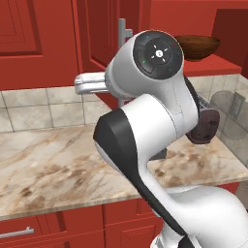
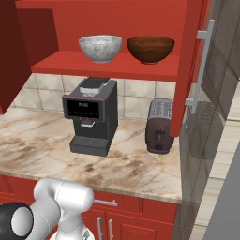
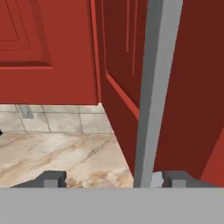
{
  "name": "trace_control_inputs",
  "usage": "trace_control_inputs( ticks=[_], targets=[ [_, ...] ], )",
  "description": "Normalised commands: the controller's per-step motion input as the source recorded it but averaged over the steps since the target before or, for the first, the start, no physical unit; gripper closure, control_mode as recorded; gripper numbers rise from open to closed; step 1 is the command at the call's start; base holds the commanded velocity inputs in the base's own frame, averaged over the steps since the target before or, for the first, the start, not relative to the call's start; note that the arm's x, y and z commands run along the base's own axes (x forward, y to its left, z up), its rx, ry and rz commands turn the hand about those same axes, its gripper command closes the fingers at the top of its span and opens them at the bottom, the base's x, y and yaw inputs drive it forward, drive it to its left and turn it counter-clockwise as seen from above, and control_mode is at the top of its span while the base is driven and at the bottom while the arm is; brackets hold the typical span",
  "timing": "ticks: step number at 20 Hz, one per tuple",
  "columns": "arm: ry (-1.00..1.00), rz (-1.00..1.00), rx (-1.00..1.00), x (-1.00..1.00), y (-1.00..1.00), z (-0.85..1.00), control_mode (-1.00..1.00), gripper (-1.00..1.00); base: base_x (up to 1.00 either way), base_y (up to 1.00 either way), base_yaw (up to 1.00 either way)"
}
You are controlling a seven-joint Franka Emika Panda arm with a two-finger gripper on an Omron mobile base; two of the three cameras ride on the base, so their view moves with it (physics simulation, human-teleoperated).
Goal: Move the bowls from the cabinet to the plates on the dining table.
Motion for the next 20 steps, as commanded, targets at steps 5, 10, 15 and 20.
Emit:
trace_control_inputs(
  ticks=[5,10,15,20],
  targets=[
    [0.0,0.0,0.01,-1.0,0.04,0.0,-1.0,-1.0,0.0,0.0,0.0],
    [0.0,0.0,0.02,-1.0,-0.08,0.01,-1.0,-1.0,0.0,0.0,0.0],
    [0.05,0.0,0.03,-0.24,-0.81,0.0,-1.0,-1.0,0.0,0.0,0.0],
    [0.08,-0.01,0.04,0.0,-0.97,0.0,-1.0,-1.0,0.0,0.0,0.0]
  ],
)
